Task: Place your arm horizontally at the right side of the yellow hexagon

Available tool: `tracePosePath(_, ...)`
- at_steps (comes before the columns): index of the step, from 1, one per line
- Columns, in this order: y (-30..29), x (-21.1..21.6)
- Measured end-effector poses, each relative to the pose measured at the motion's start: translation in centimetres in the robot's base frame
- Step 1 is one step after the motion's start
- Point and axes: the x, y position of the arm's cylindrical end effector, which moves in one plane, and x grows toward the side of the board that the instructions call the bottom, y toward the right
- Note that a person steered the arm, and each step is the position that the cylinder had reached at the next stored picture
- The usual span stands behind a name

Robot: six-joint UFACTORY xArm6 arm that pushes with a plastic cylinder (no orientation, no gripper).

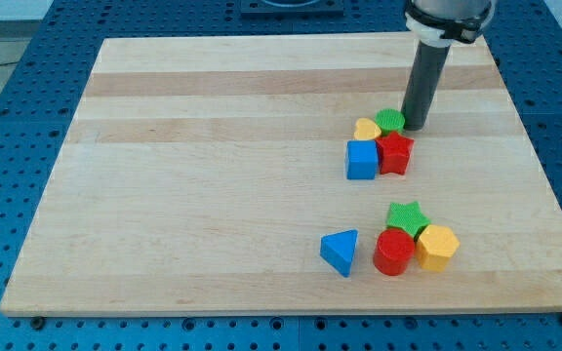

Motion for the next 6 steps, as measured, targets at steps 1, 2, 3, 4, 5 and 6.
tracePosePath(1,2.7,0.1)
tracePosePath(2,8.8,2.8)
tracePosePath(3,10.3,9.7)
tracePosePath(4,10.3,15.6)
tracePosePath(5,9.9,20.5)
tracePosePath(6,7.1,20.2)
